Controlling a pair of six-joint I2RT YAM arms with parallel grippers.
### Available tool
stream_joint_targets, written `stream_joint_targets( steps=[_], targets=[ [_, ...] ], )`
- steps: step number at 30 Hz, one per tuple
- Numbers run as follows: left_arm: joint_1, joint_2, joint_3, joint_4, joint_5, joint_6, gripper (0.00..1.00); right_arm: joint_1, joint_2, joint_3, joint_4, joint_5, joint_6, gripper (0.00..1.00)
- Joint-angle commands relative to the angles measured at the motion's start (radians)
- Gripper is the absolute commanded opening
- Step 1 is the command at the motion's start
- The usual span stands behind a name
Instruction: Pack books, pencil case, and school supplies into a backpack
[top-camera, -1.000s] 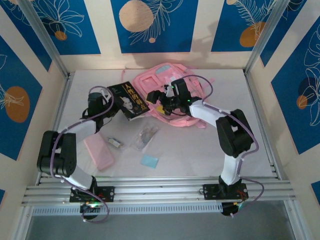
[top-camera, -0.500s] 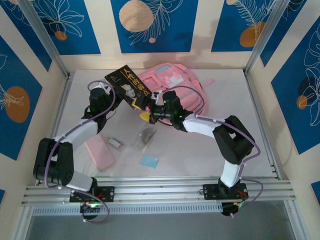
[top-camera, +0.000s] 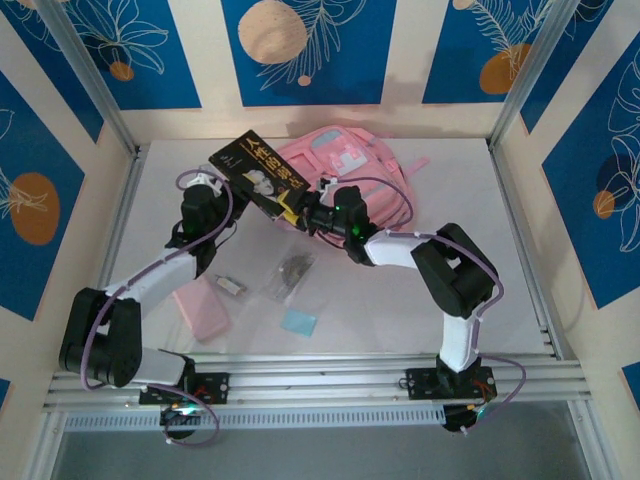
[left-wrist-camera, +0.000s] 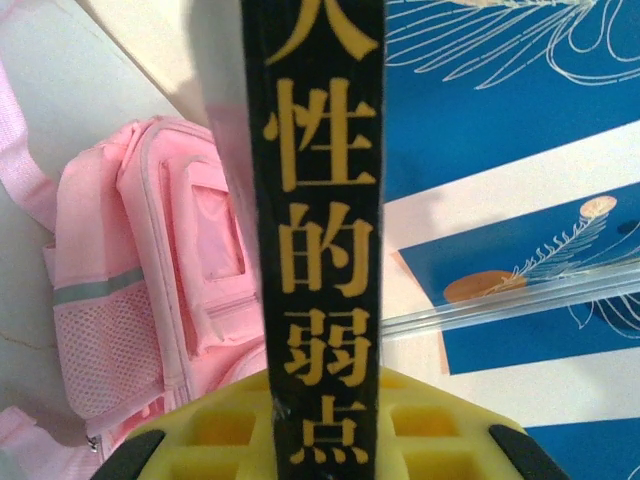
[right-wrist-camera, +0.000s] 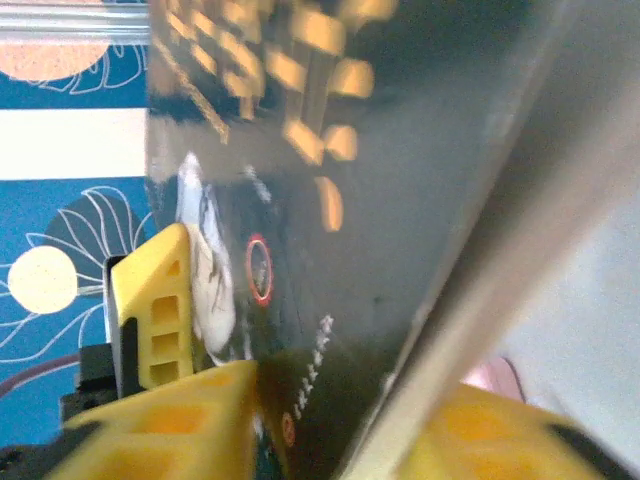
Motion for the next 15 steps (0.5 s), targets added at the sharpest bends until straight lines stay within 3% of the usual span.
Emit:
stream_joint_targets(
  steps=[1,2,6,8,10,15],
  targets=[
    [-0.033,-0.035,-0.002,0.056,0.045,-0.014,0.08,-0.025,-0.005,0.013,0.08,0.017,-0.011,0.06],
    [-0.037,-0.034,0.001,0.042,0.052,-0.01,0.14,-0.031,-0.012,0.011,0.079,0.01,-0.018,0.0],
    [-0.059,-0.034,0.056,-0.08,0.077,0.068,0.58,-0.062,-0.067,-0.023,0.038,-0.019,-0.057,0.0],
    [-0.076,-0.032,0.098,-0.167,0.085,0.136,0.72,-0.083,-0.111,-0.041,-0.016,-0.038,-0.093,0.0],
    [-0.101,-0.023,0.142,-0.257,0.086,0.211,0.77,-0.115,-0.167,-0.059,-0.11,-0.062,-0.144,0.0],
    [-0.183,0.038,0.235,-0.426,0.106,0.383,0.78,-0.228,-0.347,-0.114,-0.385,-0.076,-0.296,0.0]
  ],
)
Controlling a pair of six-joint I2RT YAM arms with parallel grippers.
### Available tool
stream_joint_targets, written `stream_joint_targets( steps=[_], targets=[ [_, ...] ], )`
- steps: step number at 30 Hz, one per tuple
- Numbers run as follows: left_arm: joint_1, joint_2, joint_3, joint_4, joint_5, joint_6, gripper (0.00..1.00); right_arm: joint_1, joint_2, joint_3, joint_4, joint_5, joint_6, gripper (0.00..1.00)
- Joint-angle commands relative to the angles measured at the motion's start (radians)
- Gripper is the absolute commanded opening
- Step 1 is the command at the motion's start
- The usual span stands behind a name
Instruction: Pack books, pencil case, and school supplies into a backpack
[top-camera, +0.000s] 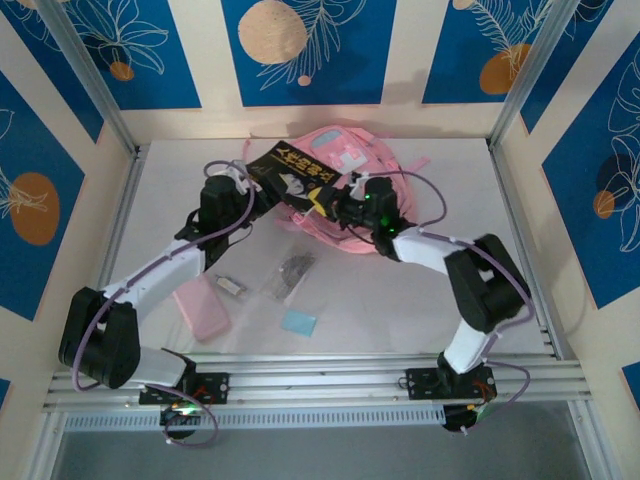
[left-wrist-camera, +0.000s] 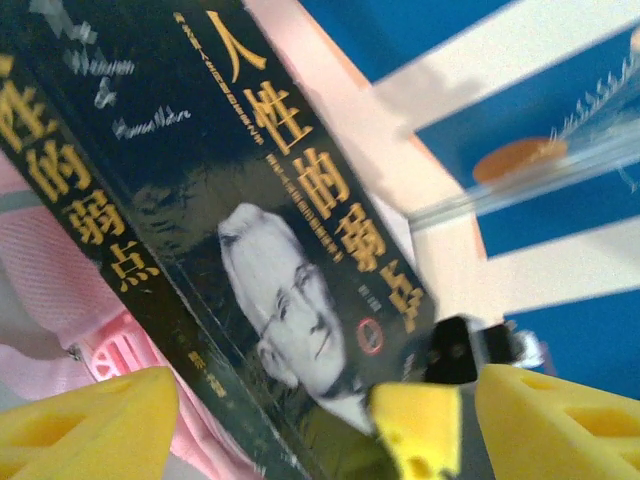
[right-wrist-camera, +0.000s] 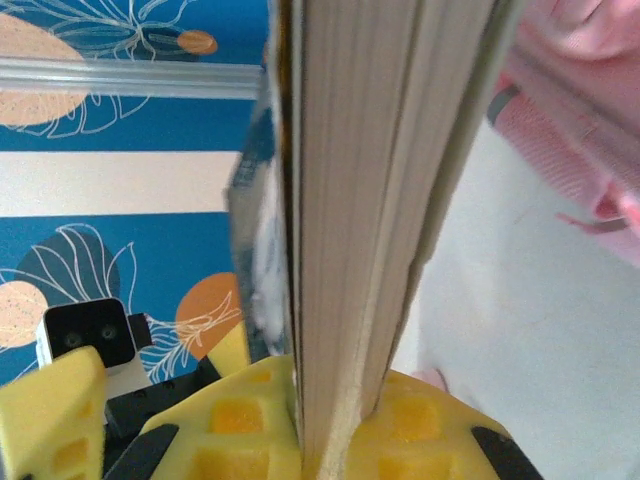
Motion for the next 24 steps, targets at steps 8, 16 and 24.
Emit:
stream_joint_targets(
  steps=[8,16,24],
  targets=[
    [-0.173,0.235,0.283,-0.316,0.069,0.404,0.76,-0.324,-0.374,-0.018,-0.607,-0.038,-0.381,0.0],
    [-0.3,0.592,0.744,-0.696,-0.014,0.742,0.74,-0.567,-0.532,-0.108,-0.787,-0.092,-0.468,0.0],
    [-0.329,0.876,1.1,-0.813,-0.156,0.867,0.75,-0.694,-0.67,-0.212,-0.831,-0.112,-0.48,0.0]
  ],
)
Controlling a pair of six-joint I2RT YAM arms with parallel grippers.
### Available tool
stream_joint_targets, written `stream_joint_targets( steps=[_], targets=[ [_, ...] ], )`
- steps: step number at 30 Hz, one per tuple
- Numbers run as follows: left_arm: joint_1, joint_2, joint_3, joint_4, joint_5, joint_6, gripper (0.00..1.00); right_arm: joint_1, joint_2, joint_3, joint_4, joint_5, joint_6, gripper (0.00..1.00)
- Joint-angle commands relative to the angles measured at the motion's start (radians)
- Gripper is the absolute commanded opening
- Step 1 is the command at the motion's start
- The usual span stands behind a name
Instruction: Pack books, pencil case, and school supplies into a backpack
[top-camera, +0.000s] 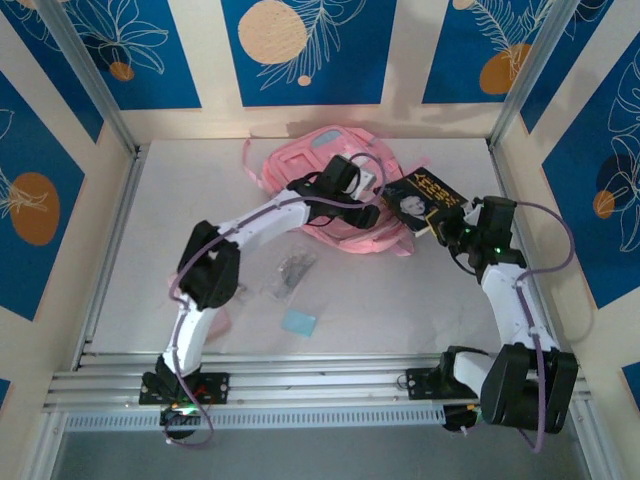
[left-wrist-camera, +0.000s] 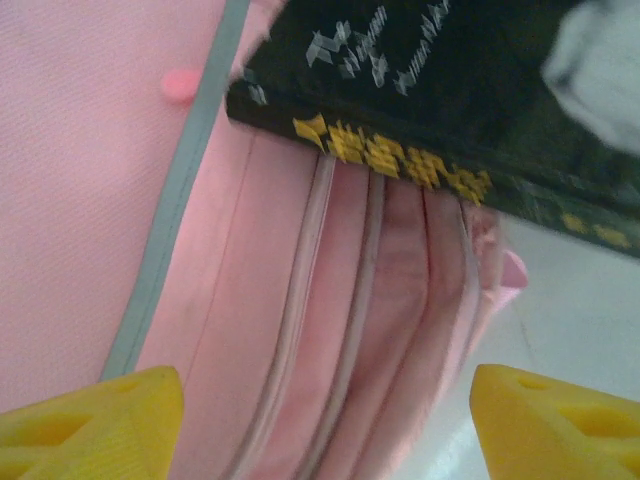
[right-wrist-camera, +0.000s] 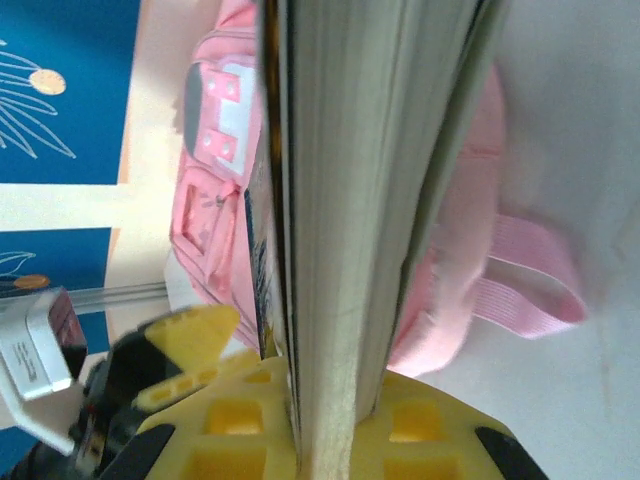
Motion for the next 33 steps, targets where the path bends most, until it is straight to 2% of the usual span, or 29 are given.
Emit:
stream_joint_targets(
  steps=[1,5,15,17,18,21,23,29,33],
  targets=[
    [0.003,0.091,0.118,-0.106,-0.103,0.097,0.75,-0.04,-0.08,-0.006,-0.001,-0.069,-0.052,0.0],
    [0.003,0.17,0.192,-0.142,-0.132,0.115,0.75,-0.065,-0.134,-0.022,-0.052,-0.052,-0.078,0.0],
    [0.004,0.27,0.202,-0.227,-0.183,0.161,0.77,-0.122,-0.23,-0.087,-0.078,-0.026,-0.075,0.0],
    [0.004,0.286,0.202,-0.241,-0.194,0.17,0.69,-0.122,-0.23,-0.092,-0.072,-0.028,-0.072,0.0],
    [0.005,0.292,0.201,-0.247,-0.207,0.171,0.6,-0.123,-0.23,-0.093,-0.071,-0.026,-0.073,0.0],
    [0.011,0.296,0.202,-0.262,-0.186,0.169,0.29,-0.124,-0.231,-0.089,-0.072,-0.018,-0.076,0.0],
    [0.019,0.28,0.197,-0.267,-0.134,0.145,0.0,-0.125,-0.232,-0.084,-0.077,-0.012,-0.081,0.0],
    [0.029,0.122,0.137,-0.234,0.03,0.059,0.0,-0.142,-0.251,-0.061,-0.112,0.02,-0.108,0.0],
    [0.067,-0.01,0.06,-0.135,0.162,-0.086,0.0,-0.156,-0.281,-0.056,-0.126,0.051,-0.12,0.0]
  ],
)
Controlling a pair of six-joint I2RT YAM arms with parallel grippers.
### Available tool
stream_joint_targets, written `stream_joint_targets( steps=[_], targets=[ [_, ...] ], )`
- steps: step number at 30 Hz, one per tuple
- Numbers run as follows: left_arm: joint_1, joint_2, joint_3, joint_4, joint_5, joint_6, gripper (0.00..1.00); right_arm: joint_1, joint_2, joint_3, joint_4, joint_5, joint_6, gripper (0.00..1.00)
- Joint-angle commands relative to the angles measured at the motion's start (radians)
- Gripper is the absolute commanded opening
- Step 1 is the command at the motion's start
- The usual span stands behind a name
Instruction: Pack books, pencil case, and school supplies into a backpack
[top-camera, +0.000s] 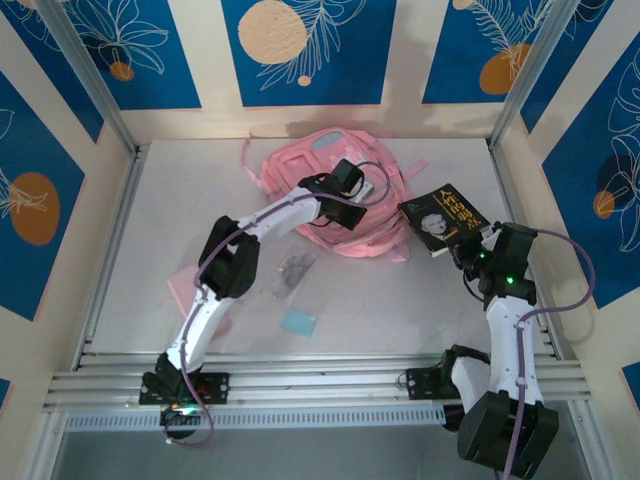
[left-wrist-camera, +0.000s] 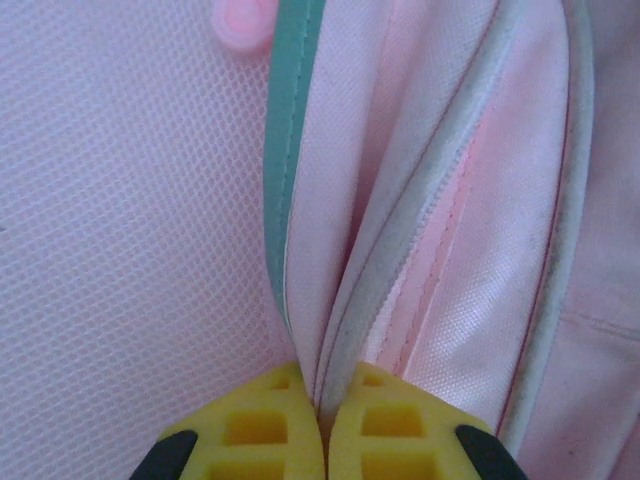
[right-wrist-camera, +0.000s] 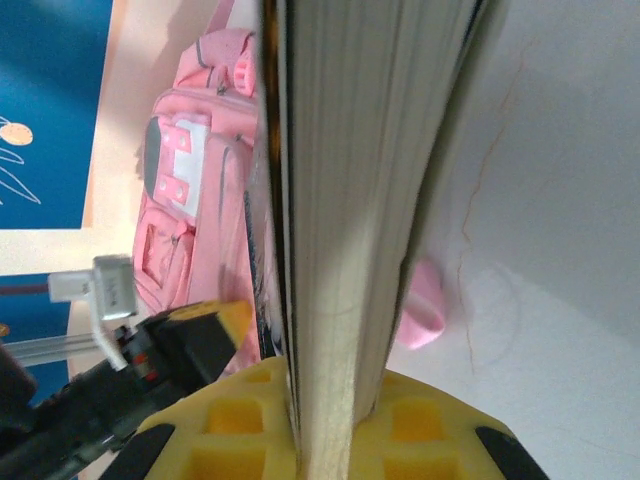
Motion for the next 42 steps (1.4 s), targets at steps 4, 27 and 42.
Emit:
stream_joint_targets(
  steps=[4,27,42],
  targets=[
    [0.09,-0.208,-0.097,0.129,0.322,-0.288,0.0,-0.009,-0.073,0.02,0.054,0.011,-0.017,0.0],
    [0.213,-0.269,-0.108,0.373,0.403,-0.593,0.0,0.051,-0.231,-0.053,0.039,0.099,0.093,0.0],
    [0.189,-0.302,-0.159,0.472,0.48,-0.69,0.0,0.435,0.168,-0.084,0.653,0.034,0.222,0.0]
  ],
)
